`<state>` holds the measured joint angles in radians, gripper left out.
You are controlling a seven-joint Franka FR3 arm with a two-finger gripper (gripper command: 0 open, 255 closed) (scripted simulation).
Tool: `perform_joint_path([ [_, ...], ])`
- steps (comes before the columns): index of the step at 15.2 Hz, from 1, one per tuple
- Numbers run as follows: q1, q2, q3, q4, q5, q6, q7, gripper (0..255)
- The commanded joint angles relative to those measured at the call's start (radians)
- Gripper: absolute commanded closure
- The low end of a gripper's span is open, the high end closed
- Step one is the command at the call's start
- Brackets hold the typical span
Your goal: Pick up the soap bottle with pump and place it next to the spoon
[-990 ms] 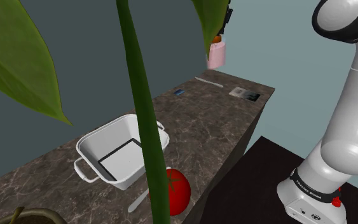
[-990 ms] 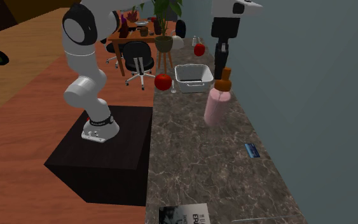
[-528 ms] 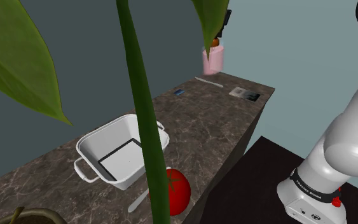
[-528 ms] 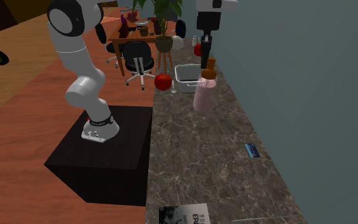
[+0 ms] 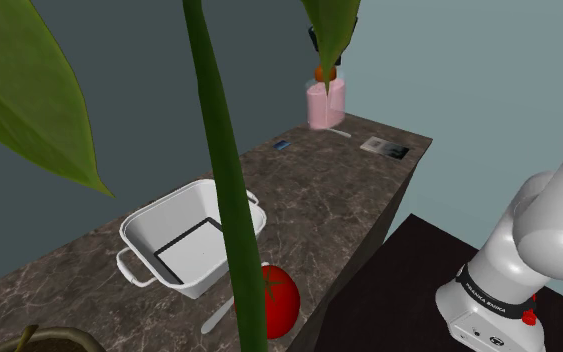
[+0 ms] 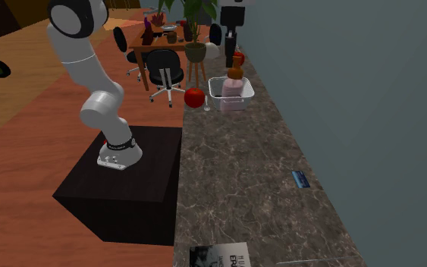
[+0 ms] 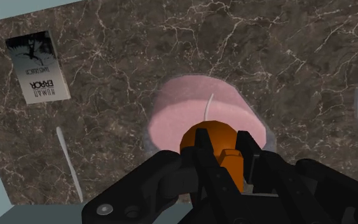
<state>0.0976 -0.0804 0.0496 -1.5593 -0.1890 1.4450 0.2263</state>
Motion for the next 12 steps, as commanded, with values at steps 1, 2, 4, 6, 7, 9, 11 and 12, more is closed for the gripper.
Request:
perform_joint_path([
  [1,0.020,-0.020,0.024,-0.019,0.005,-0.009,0.046,255],
  [2,0.031,-0.029,0.037,-0.029,0.008,-0.014,0.069,255],
  [4,0.052,-0.045,0.064,-0.043,0.015,-0.023,0.116,255],
  [6,0.073,-0.056,0.091,-0.053,0.023,-0.033,0.163,255],
  [7,0.083,-0.060,0.105,-0.056,0.027,-0.039,0.187,255],
  [9,0.104,-0.065,0.133,-0.058,0.035,-0.049,0.236,255],
  [11,0.125,-0.066,0.162,-0.055,0.043,-0.061,0.285,255],
  [12,0.135,-0.064,0.177,-0.052,0.047,-0.066,0.310,255],
])
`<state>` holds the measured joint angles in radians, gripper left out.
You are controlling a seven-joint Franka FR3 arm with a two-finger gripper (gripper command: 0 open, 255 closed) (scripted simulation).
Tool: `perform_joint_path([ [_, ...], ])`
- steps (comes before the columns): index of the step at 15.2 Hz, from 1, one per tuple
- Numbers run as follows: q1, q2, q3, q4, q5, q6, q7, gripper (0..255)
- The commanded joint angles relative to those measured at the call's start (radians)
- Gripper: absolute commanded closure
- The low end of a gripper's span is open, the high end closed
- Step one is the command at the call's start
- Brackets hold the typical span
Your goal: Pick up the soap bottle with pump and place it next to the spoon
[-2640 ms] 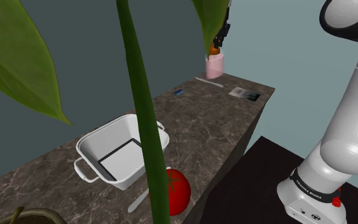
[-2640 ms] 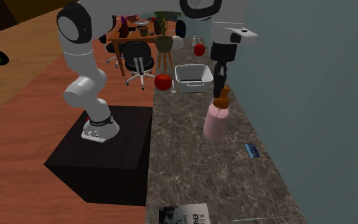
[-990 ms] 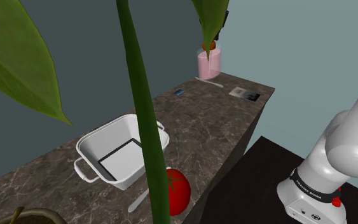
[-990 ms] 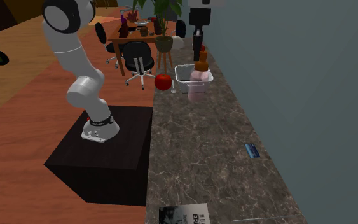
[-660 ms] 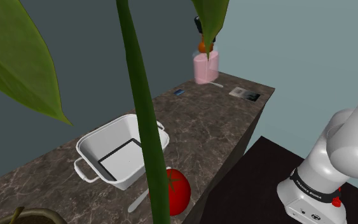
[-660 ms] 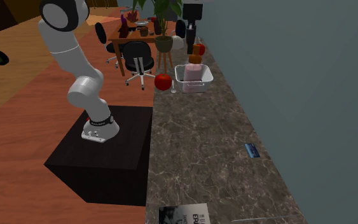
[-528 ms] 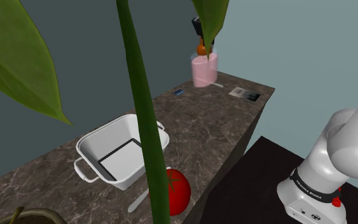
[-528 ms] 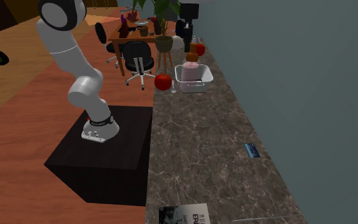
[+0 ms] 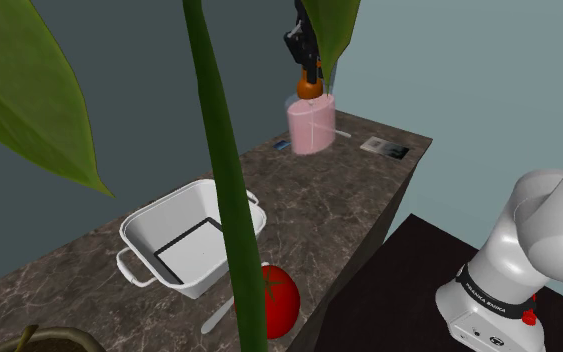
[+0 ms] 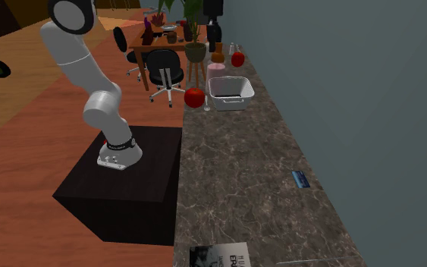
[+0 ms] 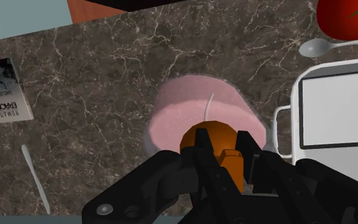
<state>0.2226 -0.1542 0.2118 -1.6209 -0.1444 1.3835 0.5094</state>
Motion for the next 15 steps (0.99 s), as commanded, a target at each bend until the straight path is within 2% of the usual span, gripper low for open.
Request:
perform_joint_path([
  [1,0.020,0.012,0.029,0.014,0.006,-0.011,0.052,255],
  [5,0.060,0.032,0.085,0.042,0.018,-0.033,0.147,255],
  [15,0.059,-0.013,0.079,-0.143,0.031,0.109,0.156,255],
])
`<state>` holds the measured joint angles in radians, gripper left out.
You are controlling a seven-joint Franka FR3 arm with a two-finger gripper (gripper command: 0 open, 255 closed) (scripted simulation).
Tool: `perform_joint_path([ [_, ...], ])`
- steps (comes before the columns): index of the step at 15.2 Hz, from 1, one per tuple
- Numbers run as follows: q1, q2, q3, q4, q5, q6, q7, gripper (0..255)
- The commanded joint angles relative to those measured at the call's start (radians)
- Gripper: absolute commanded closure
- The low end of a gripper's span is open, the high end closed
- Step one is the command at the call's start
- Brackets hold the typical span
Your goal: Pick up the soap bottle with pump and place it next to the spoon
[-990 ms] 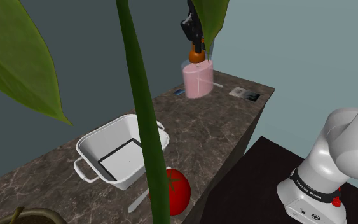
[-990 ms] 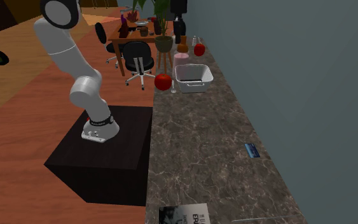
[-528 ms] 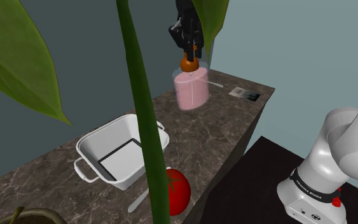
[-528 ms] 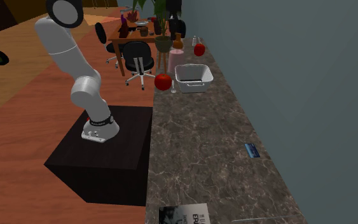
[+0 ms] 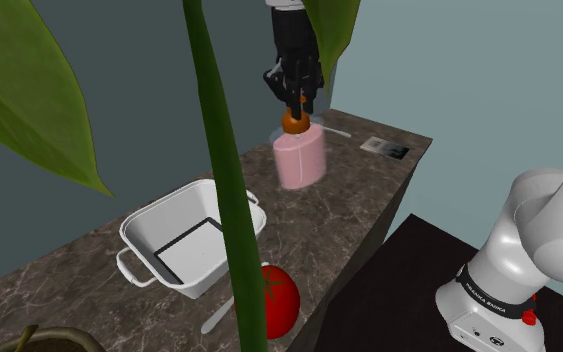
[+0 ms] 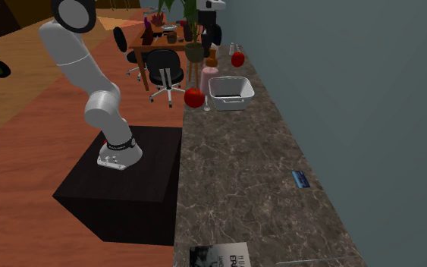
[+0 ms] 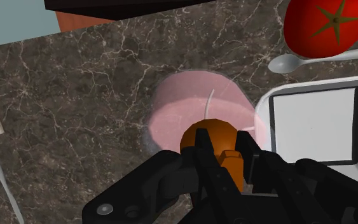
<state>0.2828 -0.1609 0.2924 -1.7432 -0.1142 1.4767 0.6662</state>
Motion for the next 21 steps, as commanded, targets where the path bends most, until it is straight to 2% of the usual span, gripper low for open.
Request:
perform_joint_path([
  [1,-0.001,-0.009,-0.002,-0.038,0.002,0.030,0.000,255],
  [21,0.002,-0.019,-0.001,-0.316,0.003,0.297,0.033,255],
])
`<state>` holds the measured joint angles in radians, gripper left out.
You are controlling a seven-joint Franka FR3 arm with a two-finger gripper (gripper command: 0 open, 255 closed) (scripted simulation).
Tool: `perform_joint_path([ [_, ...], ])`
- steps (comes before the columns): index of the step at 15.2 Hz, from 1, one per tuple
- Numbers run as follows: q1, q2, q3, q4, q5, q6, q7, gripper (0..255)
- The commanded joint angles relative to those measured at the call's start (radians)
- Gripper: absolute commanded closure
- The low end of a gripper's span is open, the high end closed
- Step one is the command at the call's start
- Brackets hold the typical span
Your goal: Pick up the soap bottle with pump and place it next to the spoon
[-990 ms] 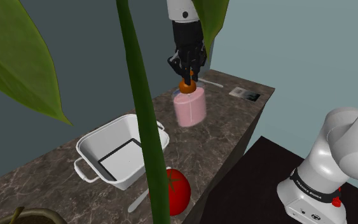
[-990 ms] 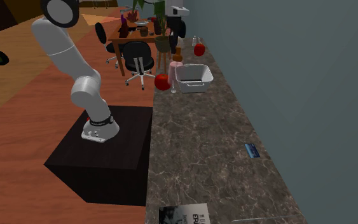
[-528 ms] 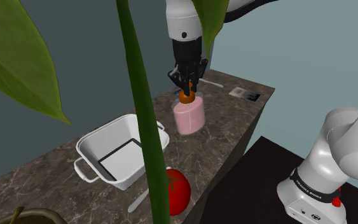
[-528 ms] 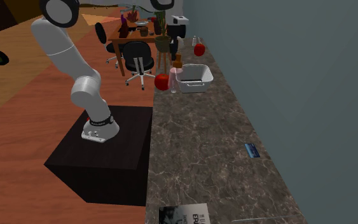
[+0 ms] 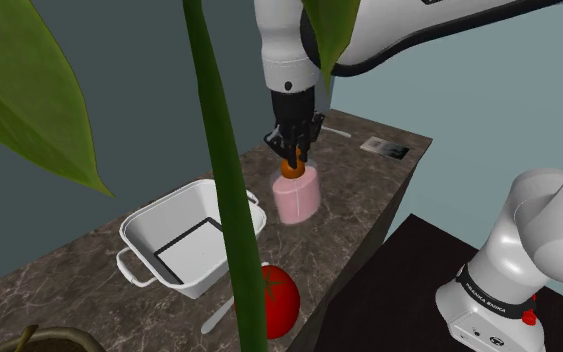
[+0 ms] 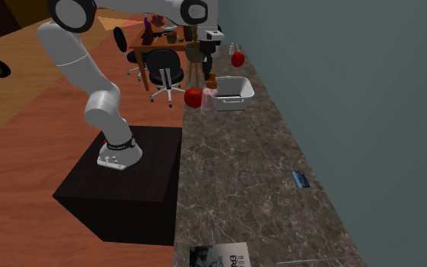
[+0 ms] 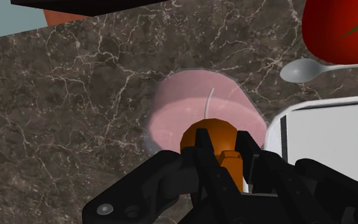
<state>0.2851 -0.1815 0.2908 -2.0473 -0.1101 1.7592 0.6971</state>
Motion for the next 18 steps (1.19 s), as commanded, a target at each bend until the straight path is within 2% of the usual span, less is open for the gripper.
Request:
perform_joint_path([
  [1,0.000,0.004,0.001,-0.024,-0.002,0.028,0.004,255],
  [18,-0.001,0.070,0.008,-0.187,-0.029,0.252,0.051,255],
])
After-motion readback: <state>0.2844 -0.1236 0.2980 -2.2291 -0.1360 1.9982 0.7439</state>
